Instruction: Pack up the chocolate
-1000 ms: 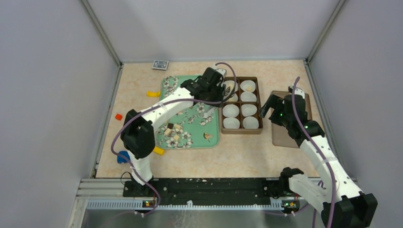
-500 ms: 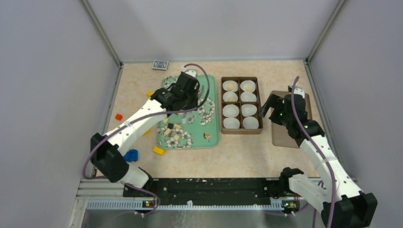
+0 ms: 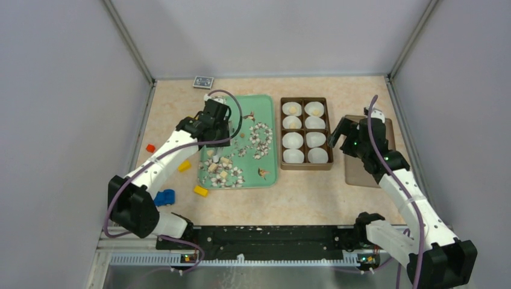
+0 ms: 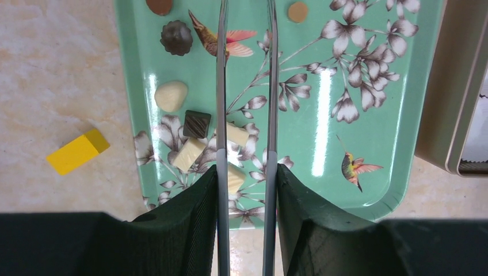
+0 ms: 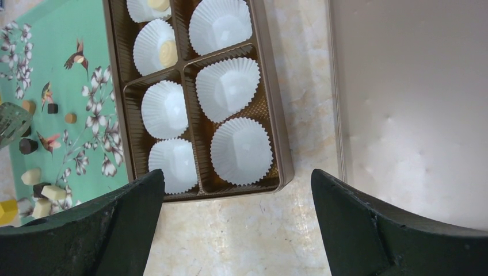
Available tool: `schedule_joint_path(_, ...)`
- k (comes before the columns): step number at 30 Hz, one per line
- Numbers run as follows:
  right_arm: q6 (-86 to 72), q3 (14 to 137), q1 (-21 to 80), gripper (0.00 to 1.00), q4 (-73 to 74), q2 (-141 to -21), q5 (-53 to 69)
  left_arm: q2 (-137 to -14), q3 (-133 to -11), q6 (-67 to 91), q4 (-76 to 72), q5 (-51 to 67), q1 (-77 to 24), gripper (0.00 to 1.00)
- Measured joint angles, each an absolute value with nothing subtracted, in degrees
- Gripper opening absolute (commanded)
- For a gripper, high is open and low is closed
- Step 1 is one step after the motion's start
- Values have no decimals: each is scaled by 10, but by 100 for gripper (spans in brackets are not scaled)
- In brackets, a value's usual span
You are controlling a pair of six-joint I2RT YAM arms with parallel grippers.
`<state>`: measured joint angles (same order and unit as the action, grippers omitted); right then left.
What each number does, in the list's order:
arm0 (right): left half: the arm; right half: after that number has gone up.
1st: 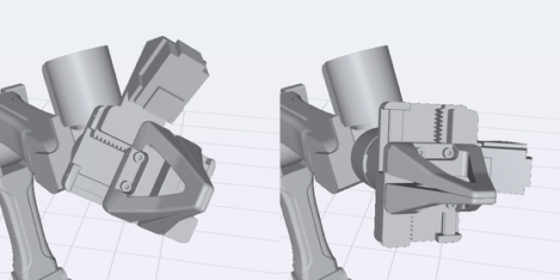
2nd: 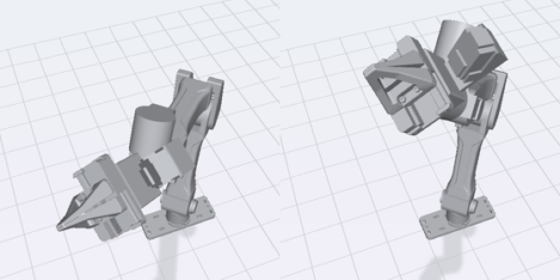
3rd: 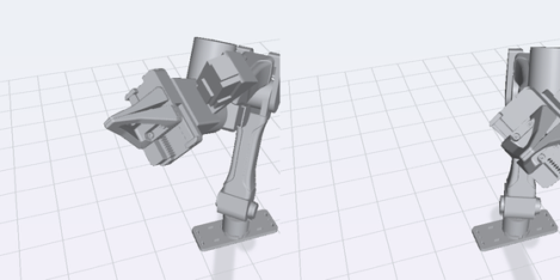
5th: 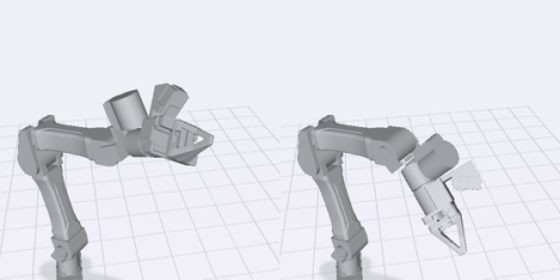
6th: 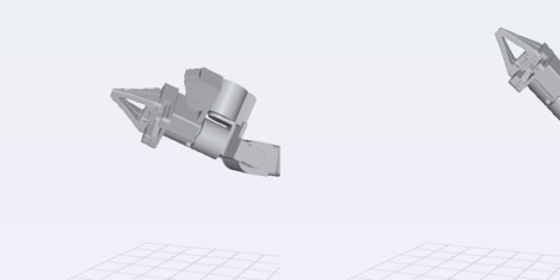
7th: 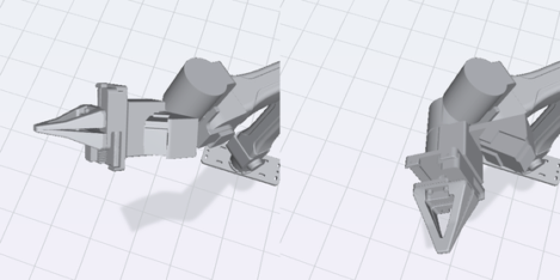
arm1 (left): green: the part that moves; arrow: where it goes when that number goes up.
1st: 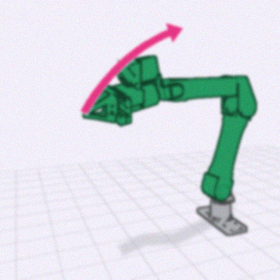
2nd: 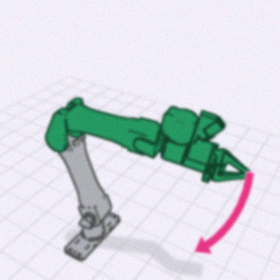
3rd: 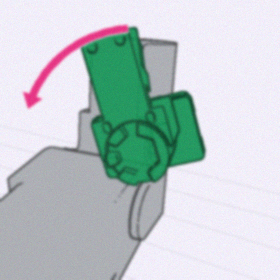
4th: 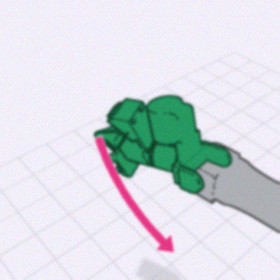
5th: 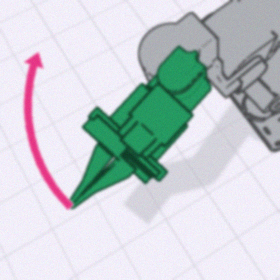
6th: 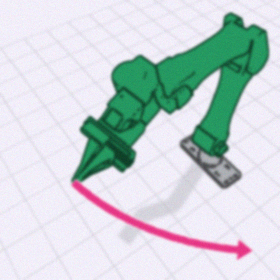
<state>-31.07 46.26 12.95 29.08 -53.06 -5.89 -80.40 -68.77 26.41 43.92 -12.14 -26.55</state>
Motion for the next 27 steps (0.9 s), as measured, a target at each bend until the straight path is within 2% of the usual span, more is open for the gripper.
schedule_joint_path(14,-311,463,130,96,288,-531,-54,-846,-667,251,398,-103,-265,47)
schedule_joint_path(27,-311,463,130,96,287,-531,-53,-901,-667,239,364,-94,-252,45)
